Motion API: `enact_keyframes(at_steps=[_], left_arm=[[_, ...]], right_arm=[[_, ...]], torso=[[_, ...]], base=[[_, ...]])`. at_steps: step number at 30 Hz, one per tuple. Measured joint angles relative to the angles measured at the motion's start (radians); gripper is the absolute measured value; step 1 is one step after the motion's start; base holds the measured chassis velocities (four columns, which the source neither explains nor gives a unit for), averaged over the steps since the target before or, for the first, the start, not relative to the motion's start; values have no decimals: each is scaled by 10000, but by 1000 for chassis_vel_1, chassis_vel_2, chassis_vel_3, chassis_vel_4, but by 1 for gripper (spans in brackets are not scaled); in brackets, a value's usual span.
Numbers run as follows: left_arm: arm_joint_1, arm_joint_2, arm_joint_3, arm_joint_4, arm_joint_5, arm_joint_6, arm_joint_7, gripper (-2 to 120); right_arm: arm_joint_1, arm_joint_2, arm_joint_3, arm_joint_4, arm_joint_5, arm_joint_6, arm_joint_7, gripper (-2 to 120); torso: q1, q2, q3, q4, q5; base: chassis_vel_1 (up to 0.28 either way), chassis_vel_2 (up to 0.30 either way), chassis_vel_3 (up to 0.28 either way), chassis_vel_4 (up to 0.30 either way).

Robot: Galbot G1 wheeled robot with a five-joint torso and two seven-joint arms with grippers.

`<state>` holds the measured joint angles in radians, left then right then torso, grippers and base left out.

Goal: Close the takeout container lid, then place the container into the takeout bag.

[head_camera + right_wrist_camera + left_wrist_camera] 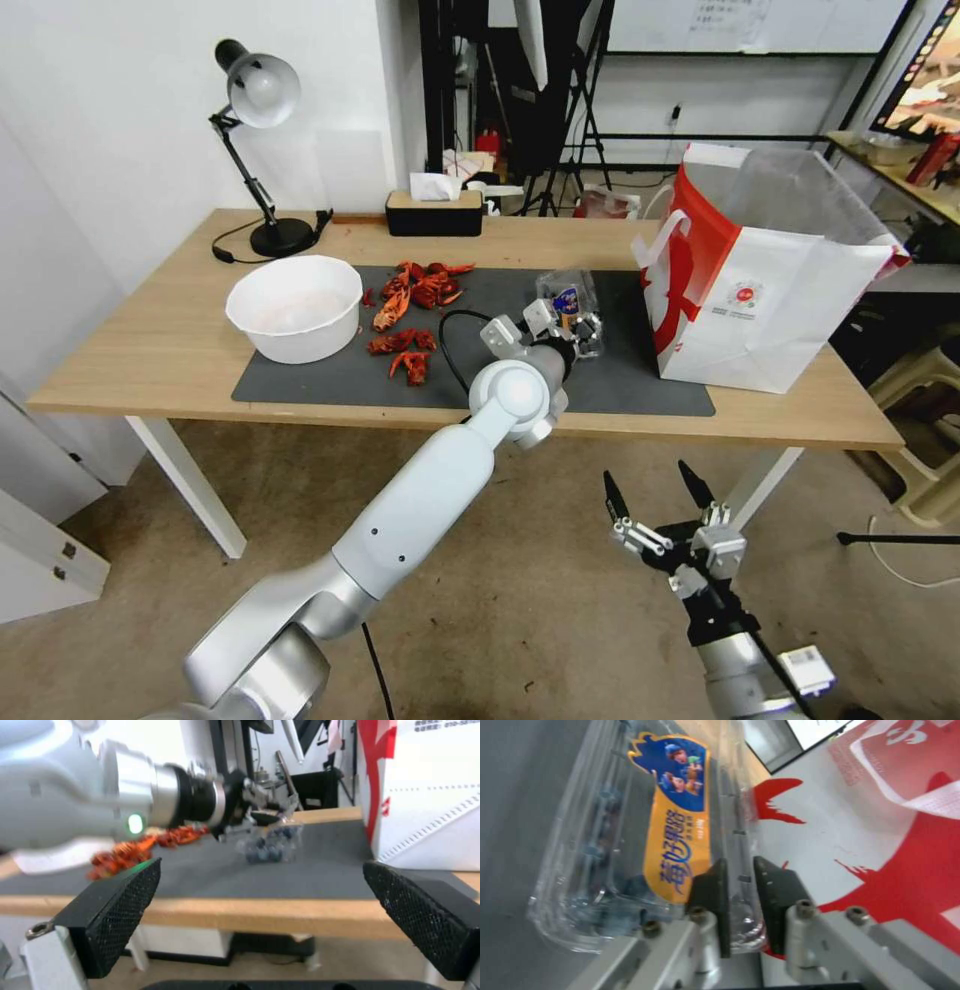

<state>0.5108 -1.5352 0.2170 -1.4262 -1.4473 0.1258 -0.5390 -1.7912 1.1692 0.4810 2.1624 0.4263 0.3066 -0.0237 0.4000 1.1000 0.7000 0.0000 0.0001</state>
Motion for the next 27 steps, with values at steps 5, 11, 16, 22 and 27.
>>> enact_keyframes(at_steps=[5,11,16,22,27], left_arm=[[-45,18,42,35,74,22,-163,0],[-105,70,82,122,204,90,-430,0],[-106,171,104,124,211,134,-489,0],[-117,207,84,135,198,131,-489,0],[-141,221,83,141,191,117,-492,0]], right_arm=[[392,-302,453,301,1503,-690,-533,100],[1516,-858,1167,562,4863,-2020,-863,100],[2702,-1391,1278,701,7246,-2806,119,100],[4153,-1988,912,663,9892,-3801,1815,100],[5201,-2353,567,132,10530,-4376,2278,100]], torso=[[-1,0,0,-1,-1],[-1,0,0,-1,0],[0,-1,1,2,0],[0,-1,-1,-1,-2],[1,-1,0,1,-1]], base=[[0,0,0,0],[0,0,0,0],[0,0,0,0],[0,0,0,0],[0,0,0,0]])
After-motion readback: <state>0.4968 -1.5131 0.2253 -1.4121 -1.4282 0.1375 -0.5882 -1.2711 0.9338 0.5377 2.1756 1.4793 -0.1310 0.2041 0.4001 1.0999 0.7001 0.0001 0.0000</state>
